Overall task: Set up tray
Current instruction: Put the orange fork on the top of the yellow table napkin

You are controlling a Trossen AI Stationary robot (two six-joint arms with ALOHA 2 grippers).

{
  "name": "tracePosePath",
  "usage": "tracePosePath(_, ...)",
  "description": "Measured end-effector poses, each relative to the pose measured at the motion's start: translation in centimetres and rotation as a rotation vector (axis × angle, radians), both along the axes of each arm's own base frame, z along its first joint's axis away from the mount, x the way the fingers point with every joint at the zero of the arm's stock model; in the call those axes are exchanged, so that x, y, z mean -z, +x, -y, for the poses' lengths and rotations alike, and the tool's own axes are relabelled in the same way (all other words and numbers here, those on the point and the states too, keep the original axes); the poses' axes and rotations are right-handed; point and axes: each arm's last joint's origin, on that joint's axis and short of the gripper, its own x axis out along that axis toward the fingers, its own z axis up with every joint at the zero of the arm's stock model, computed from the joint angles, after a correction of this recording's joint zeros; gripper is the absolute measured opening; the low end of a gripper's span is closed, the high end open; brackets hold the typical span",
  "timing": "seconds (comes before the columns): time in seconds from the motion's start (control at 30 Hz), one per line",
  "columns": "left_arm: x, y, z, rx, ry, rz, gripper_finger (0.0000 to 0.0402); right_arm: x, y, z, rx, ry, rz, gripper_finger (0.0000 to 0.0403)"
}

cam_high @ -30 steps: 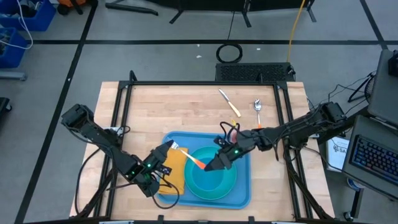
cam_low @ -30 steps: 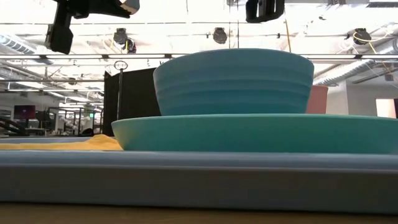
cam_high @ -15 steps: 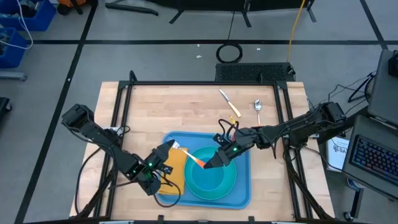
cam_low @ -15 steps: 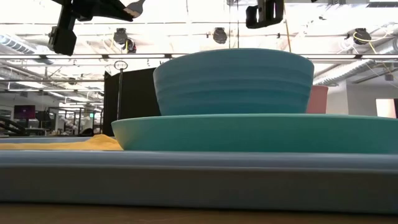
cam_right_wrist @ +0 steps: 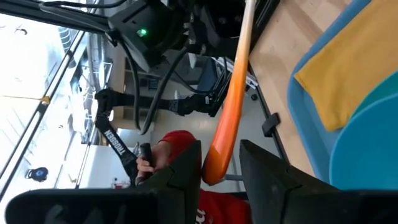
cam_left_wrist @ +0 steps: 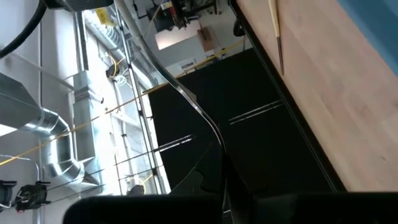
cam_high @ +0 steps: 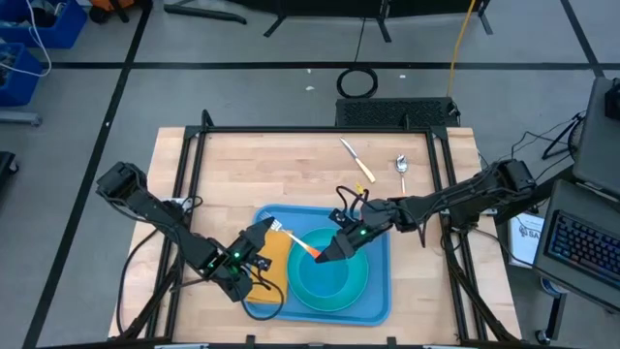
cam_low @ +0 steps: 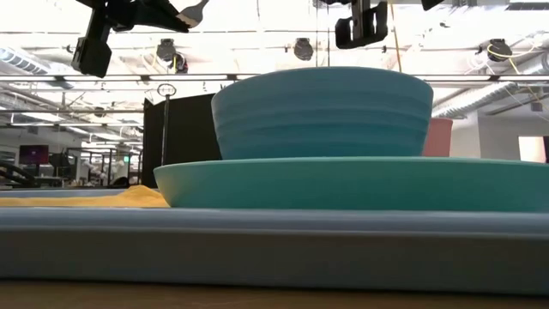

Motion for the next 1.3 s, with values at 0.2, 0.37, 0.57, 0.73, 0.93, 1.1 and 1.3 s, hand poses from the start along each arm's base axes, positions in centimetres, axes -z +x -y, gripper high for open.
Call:
tracePosePath(0.2,0.0,0.0,0.0,0.0,0.001,-0.001,0.0001,0.2,0.2,0.1,0.0,-0.015,0.005,0.0091)
tracePosePath(0.37,0.0,0.0,0.0,-0.002,0.0,0.002,0.0001,0.2,0.2,0.3,-0.003,-0.032,0.018,0.0052)
tracePosePath(0.57,0.0,-0.1,0.0,-0.017,0.02,0.007,0.0001,0.3,0.1,0.3,-0.022,-0.031,-0.002,0.0013)
tracePosePath(0.73,0.0,0.0,-0.1,-0.011,0.01,0.0,0.0002,0.7,0.0,0.1,-0.029,-0.058,-0.027,0.0013)
tracePosePath(0.93,0.0,0.4,-0.6,-0.031,-0.026,0.034,0.0035,1.1,-0.1,-0.1,-0.018,-0.106,-0.049,0.0005)
tracePosePath(1.1,0.1,0.8,-1.0,-0.018,-0.123,0.077,0.0062,1.7,-0.4,-0.4,-0.015,-0.132,-0.105,0.0)
tracePosePath(1.3,-0.3,1.4,-1.7,-0.07,-0.228,0.228,0.0099,1.8,-0.6,-0.9,0.01,-0.17,-0.106,0.0001)
